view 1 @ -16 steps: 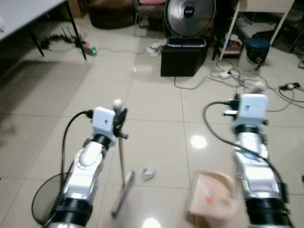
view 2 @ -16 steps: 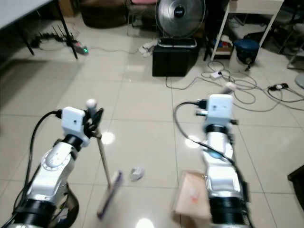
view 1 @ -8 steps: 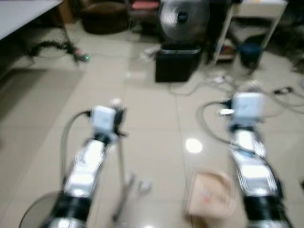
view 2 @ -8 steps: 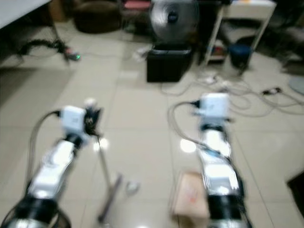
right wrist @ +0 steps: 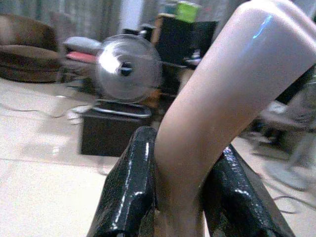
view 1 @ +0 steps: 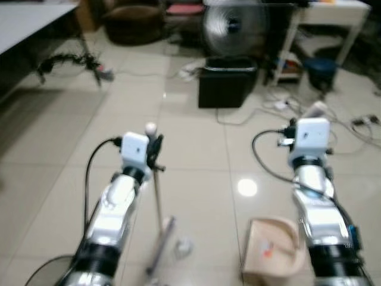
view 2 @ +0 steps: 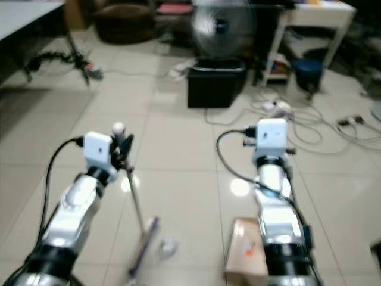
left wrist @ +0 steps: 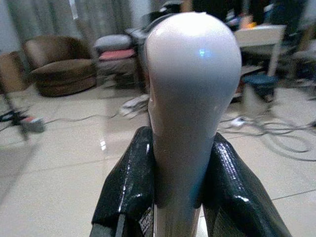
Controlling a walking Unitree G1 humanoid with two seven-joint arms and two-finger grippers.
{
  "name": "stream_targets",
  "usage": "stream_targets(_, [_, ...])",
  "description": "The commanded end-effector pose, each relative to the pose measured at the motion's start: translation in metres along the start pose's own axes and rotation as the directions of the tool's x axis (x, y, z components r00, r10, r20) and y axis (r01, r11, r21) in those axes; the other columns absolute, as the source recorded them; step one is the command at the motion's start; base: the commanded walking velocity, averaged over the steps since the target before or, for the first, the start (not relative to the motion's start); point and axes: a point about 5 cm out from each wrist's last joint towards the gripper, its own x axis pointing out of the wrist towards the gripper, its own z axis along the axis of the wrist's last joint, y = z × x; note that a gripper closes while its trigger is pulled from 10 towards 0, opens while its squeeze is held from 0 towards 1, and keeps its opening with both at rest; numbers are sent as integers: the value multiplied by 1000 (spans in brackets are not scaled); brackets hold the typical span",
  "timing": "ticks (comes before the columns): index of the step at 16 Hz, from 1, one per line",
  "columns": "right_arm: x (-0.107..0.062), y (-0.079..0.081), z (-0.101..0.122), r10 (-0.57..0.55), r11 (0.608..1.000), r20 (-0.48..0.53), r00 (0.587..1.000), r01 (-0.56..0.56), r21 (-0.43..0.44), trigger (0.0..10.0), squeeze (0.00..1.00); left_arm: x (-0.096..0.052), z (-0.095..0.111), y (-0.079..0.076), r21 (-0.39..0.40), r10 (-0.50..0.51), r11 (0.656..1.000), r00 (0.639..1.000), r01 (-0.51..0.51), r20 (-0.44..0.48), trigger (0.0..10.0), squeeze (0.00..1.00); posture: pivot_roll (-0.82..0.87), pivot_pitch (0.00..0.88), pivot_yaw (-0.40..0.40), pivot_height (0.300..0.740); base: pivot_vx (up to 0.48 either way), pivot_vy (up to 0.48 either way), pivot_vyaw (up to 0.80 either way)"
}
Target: Sweep floor
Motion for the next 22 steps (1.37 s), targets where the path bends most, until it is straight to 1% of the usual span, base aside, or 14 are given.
stream_targets(1, [2,0,10,-15,998,50,999,12,58,10000,0,3,9,4,29,0,1000,999,-1,34,10000,0,-62,17,32,740,424,0,0])
stream_targets(3, [1,-2,5,-34,999,35,999,33,37,10000,0,2,8,4,40,-23,999,1000,22,19,10000,0,-56,34,38,740,422,0,0])
stream_targets(5, [3,-3,3,-53,999,55,997,52,13,10000,0,4,7,6,21,-21,1000,1000,21,20,10000,0,-49,72,51,740,0,0,0])
stream_targets(6, [4,-3,2,-52,999,60,997,52,8,10000,0,4,7,7,28,-24,999,1000,24,10,10000,0,-48,80,54,740,0,0,0])
stream_targets(8, [3,-5,0,-39,999,76,996,38,19,10000,0,5,7,8,41,-10,999,1000,9,14,10000,0,-36,117,55,740,0,0,0])
stream_targets(9, [3,-7,-2,-35,999,76,996,33,31,10000,0,6,8,10,50,20,999,1000,-21,24,10000,0,-33,140,55,740,0,0,0])
stream_targets(10, [5,-10,-4,-33,999,78,996,31,30,10000,0,7,9,12,39,47,998,998,-49,48,10000,0,-31,160,55,740,0,0,0])
stream_targets(12, [7,-12,-5,-17,1000,89,996,16,11,10000,0,6,9,12,28,60,998,996,-62,70,10000,0,-32,198,51,740,0,0,0])
stream_targets(13, [8,-13,-5,-7,1000,115,993,8,-7,10000,0,3,9,12,-9,97,995,991,-97,89,10000,0,-38,227,40,740,0,0,0])
stream_targets(15, [10,-11,-4,22,1000,148,989,-20,-20,10000,0,4,9,10,-55,122,992,987,-117,108,10000,0,-33,241,25,740,0,0,0])
stream_targets(16, [10,-8,-3,62,998,194,979,-58,-28,10000,0,2,10,6,-100,144,986,979,-131,146,10000,0,-19,276,9,740,0,0,0])
stream_targets(18, [18,2,-3,113,994,237,965,-111,-21,10000,0,7,12,0,-137,139,984,975,-116,172,10000,0,-5,305,-10,740,0,0,0])
stream_targets(19, [19,5,-2,119,993,245,962,-120,-13,10000,0,7,12,-1,-134,135,985,975,-113,176,10000,0,1,314,-10,740,0,0,0])
stream_targets(22, [22,37,-12,228,973,206,952,-229,-22,10000,0,14,10,-7,-108,127,988,978,-110,167,10000,0,13,334,-2,740,0,0,0])
